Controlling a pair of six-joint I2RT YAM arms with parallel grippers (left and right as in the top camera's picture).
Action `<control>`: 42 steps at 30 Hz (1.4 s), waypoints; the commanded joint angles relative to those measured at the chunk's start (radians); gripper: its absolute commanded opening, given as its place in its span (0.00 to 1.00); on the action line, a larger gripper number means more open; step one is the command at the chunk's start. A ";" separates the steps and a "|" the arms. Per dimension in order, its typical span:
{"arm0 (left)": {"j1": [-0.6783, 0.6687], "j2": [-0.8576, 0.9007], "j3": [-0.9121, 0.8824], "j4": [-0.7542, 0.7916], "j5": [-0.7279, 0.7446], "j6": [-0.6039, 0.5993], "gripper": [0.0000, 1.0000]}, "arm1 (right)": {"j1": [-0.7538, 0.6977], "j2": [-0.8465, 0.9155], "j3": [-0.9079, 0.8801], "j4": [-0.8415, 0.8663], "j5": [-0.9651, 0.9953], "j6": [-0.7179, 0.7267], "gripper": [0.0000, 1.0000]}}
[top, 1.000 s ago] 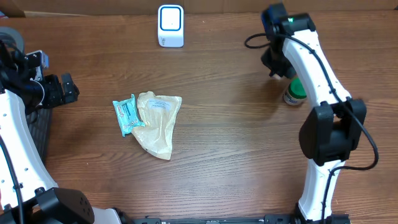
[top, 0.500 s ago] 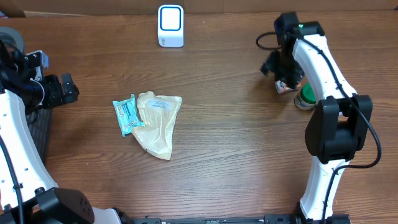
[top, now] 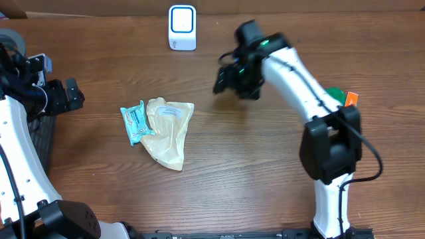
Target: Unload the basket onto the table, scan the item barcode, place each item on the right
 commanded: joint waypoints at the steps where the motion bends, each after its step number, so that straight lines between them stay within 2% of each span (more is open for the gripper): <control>1: -0.007 -0.005 -0.001 0.002 0.008 0.026 0.99 | 0.062 -0.021 -0.108 0.081 -0.121 0.018 0.70; 4: -0.007 -0.005 -0.001 0.002 0.008 0.026 1.00 | 0.098 -0.021 -0.222 0.239 -0.244 0.035 0.65; 9: -0.007 -0.005 -0.001 0.002 0.008 0.026 1.00 | 0.138 -0.021 -0.404 0.521 -0.434 0.100 0.64; 12: -0.007 -0.005 -0.001 0.002 0.008 0.026 1.00 | 0.153 -0.021 -0.479 0.662 -0.463 0.190 0.74; 17: -0.007 -0.005 -0.001 0.002 0.008 0.026 1.00 | 0.175 -0.021 -0.515 0.821 -0.518 0.226 0.93; 19: -0.007 -0.005 -0.001 0.002 0.008 0.026 0.99 | 0.189 -0.021 -0.515 0.854 -0.512 0.252 0.95; 23: -0.007 -0.005 -0.001 0.002 0.008 0.026 0.99 | 0.233 -0.021 -0.515 0.879 -0.396 0.341 0.94; 31: -0.007 -0.005 -0.001 0.002 0.008 0.026 1.00 | 0.301 -0.020 -0.515 0.879 -0.143 0.451 0.68; 34: -0.007 -0.005 -0.001 0.002 0.008 0.026 1.00 | 0.298 -0.020 -0.515 0.879 -0.122 0.450 0.50; 38: -0.007 -0.005 -0.001 0.002 0.008 0.026 0.99 | 0.276 -0.022 -0.512 0.879 -0.153 0.435 0.20; 40: -0.007 -0.005 -0.001 0.002 0.008 0.026 1.00 | 0.258 -0.030 -0.503 0.879 -0.193 0.372 0.10; 42: -0.007 -0.005 -0.001 0.002 0.008 0.026 0.99 | 0.237 -0.053 -0.493 0.863 -0.218 0.308 0.06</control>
